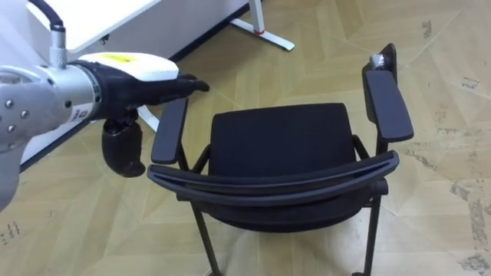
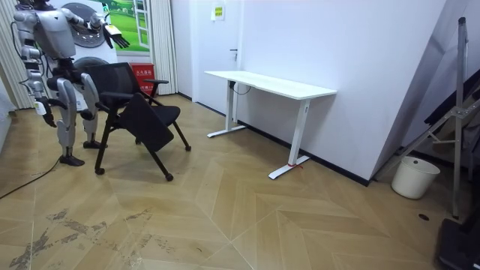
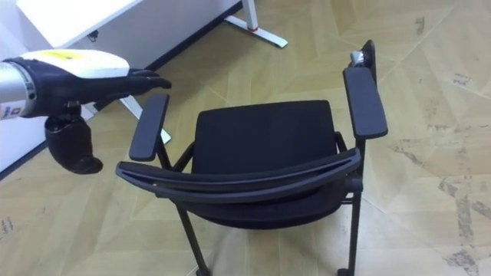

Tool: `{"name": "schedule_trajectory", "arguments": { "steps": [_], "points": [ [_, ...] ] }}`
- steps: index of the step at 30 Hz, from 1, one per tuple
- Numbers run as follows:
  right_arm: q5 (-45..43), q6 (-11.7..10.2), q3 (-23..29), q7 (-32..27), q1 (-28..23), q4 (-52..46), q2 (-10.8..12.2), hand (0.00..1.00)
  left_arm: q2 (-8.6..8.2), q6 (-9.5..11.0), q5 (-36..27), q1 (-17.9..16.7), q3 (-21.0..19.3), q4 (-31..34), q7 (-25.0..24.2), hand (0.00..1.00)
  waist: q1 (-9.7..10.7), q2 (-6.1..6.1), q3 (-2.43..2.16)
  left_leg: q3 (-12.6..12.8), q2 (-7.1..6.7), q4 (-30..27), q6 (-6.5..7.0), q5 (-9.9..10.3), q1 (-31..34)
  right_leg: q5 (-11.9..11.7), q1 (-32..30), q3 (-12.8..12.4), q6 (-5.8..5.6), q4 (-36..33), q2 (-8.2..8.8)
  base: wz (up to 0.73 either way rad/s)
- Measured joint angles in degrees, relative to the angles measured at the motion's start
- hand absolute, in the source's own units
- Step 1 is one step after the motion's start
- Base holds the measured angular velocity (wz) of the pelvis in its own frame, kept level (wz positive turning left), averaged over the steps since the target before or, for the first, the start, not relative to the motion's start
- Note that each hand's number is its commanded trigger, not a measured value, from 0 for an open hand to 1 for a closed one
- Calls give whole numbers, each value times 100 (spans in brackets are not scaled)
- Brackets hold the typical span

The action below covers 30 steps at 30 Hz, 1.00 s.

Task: Push chair

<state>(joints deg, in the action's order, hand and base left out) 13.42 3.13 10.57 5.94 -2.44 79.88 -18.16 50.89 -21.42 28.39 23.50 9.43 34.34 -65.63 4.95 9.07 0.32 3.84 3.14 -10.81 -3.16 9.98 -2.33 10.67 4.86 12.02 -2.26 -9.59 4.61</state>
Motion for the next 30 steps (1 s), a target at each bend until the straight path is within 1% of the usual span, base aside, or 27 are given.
{"name": "schedule_trajectory", "arguments": {
  "steps": [2,6,8,10,11,12,13,16,17,19,22,24,25,26,28,29,30],
  "points": [
    [13,0,-33,-17,5,-11,3,0,-2,-1,-117,0,0,-5,0,0,9,-4,4,1,-3,1,0,0,40,3,-4,-2,-4,16,0,0],
    [30,3,-36,-9,-84,-6,1,0,-106,-5,-188,-18,0,-53,35,0,17,-32,26,6,-11,5,0,0,10,2,19,-21,-3,72,-5,1],
    [32,16,-40,-17,-101,15,2,0,-133,-30,-192,-135,0,-100,149,0,63,-36,31,10,-15,5,0,0,5,4,26,-33,-5,75,-4,2],
    [151,41,-47,-29,-93,28,2,0,-363,-80,-182,-436,6,-254,306,0,160,-52,44,22,-17,6,1,-1,-22,6,38,-53,-9,63,-4,-2],
    [186,52,-49,-32,-87,28,1,0,-413,-80,-182,-529,9,-282,341,0,189,-59,49,28,-17,6,1,-1,-26,6,38,-62,-9,62,-4,-6],
    [219,55,-50,-55,-74,27,1,0,-502,-81,-182,-685,19,-313,394,0,258,-76,63,39,-17,7,1,-1,-23,6,35,-65,-9,63,-4,0],
    [237,60,-59,-76,-66,26,3,0,-536,-80,-185,-748,20,-325,415,0,269,-92,77,48,-17,6,1,-1,-24,6,30,-75,-9,63,-4,-6],
    [392,72,-202,-171,-72,28,5,0,-748,-86,-193,-870,27,-480,547,0,304,-170,134,82,-16,7,1,-1,-24,5,14,-112,-10,73,-5,-7],
    [426,72,-217,-192,-71,28,7,0,-782,-86,-192,-901,27,-516,600,0,316,-166,131,83,-17,7,1,-1,-23,5,14,-117,-10,74,-5,-4],
    [491,76,-243,-231,-65,32,18,0,-915,-98,-190,-1035,27,-657,739,0,399,-156,124,82,-19,6,1,-1,-22,4,17,-120,-10,78,-6,0],
    [553,78,-241,-342,-48,25,32,0,-1302,-125,-177,-1375,29,-1000,996,0,514,-140,112,81,-19,14,0,-1,-7,4,17,-125,-9,76,-6,0],
    [553,76,-242,-379,28,16,40,0,-1429,-110,-153,-1482,29,-1136,1133,0,576,-140,112,80,-19,14,1,-1,28,4,-1,-120,-9,68,-6,0],
    [553,74,-241,-407,35,9,63,0,-1501,-102,-119,-1506,29,-1274,1211,0,613,-163,126,81,-19,16,1,-1,35,4,-9,-120,-9,68,-8,0],
    [550,71,-240,-415,33,-10,76,0,-1562,-101,-97,-1508,29,-1366,1276,0,626,-165,126,81,-19,18,1,-1,34,4,-9,-118,-9,68,-8,0],
    [560,73,-241,-458,23,-110,145,0,-1910,-107,189,-1557,29,-1673,1606,0,632,-174,125,81,-20,56,1,-1,28,4,-36,-138,-9,68,-11,-2],
    [582,73,-243,-456,24,-147,162,0,-1988,-100,221,-1604,29,-1736,1715,0,635,-181,123,82,-21,72,1,-1,27,4,-47,-148,-9,67,-11,-11],
    [620,69,-243,-455,34,-205,205,0,-2135,-74,270,-1734,29,-1868,1916,0,646,-196,112,81,-20,123,1,-1,4,4,-70,-183,-9,56,-18,-10]
  ]
}}
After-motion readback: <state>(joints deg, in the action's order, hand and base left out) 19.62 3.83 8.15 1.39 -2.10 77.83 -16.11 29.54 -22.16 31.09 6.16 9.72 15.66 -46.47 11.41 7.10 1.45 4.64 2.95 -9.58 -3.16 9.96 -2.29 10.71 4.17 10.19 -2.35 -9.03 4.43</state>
